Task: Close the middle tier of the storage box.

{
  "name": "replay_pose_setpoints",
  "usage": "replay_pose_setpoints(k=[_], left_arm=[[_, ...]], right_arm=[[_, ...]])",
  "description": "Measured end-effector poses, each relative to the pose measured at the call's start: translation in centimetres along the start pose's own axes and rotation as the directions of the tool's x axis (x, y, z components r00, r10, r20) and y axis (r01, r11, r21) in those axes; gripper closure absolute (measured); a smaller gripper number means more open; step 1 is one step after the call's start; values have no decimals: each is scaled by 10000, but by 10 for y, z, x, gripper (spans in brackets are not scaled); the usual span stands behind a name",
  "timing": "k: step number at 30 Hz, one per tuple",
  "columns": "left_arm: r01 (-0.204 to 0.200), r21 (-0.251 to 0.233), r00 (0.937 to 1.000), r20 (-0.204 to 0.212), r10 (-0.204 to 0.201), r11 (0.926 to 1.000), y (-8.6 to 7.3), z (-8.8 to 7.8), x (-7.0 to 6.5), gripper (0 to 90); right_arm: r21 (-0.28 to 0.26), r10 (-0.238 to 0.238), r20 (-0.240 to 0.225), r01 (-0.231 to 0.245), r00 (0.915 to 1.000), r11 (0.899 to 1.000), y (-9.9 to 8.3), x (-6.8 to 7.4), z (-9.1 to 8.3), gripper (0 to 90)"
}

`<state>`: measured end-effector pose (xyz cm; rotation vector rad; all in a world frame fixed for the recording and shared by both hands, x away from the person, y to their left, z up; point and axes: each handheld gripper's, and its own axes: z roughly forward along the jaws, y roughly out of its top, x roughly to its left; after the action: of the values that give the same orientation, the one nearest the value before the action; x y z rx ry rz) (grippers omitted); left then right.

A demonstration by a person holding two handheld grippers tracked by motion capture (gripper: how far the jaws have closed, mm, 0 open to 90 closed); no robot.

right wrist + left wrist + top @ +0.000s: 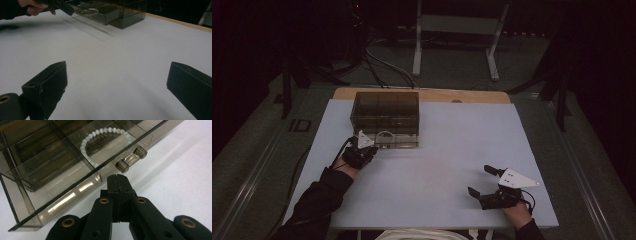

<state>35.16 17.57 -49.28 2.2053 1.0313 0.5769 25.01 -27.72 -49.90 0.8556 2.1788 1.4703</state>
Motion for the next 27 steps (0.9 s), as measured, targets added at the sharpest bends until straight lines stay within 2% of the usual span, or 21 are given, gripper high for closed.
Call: replay_pose_setpoints(k=[27], left_arm=[[28,141,10000,-33,-28,9999,5,10,3,900]], right_arm=[[-9,23,1,-23,10000,10000,0,0,0,28]])
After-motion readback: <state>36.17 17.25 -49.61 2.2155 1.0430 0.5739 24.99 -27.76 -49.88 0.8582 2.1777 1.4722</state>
